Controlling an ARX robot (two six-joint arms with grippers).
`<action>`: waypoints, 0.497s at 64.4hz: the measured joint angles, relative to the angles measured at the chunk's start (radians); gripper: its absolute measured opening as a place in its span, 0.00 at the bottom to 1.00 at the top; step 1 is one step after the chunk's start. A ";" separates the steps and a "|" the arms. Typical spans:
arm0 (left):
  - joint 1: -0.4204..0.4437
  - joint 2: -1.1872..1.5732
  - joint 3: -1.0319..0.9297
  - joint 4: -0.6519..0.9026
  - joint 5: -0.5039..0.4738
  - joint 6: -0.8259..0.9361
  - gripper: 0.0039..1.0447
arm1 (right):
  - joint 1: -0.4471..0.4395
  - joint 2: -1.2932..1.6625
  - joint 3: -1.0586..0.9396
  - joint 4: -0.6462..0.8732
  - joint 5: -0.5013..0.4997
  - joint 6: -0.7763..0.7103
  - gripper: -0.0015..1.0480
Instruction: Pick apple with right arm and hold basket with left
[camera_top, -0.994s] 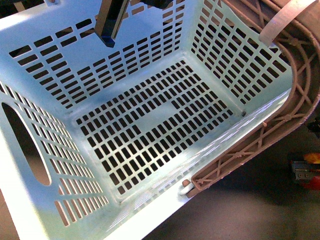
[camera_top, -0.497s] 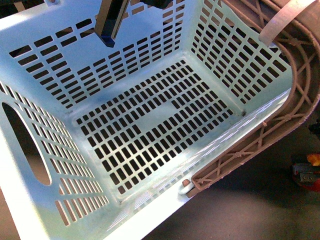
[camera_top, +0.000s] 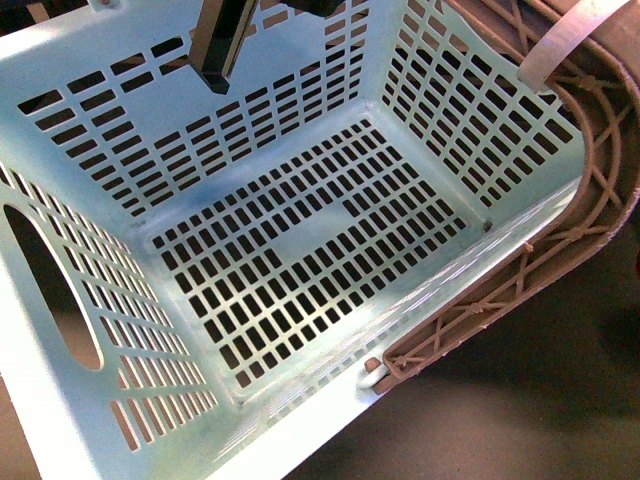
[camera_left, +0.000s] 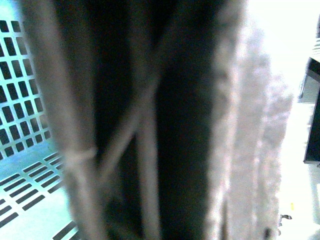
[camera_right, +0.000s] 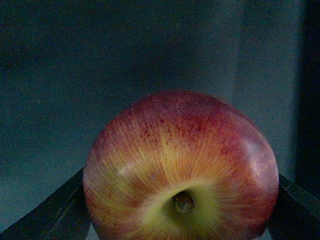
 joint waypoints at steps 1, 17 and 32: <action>0.000 0.000 0.000 0.000 0.000 0.000 0.13 | 0.001 -0.021 0.000 -0.008 -0.005 0.001 0.77; 0.000 0.000 0.000 0.000 -0.001 0.000 0.13 | 0.082 -0.333 0.024 -0.117 -0.029 0.071 0.77; 0.000 0.000 0.000 0.000 0.000 0.000 0.13 | 0.273 -0.435 0.058 -0.134 0.018 0.179 0.77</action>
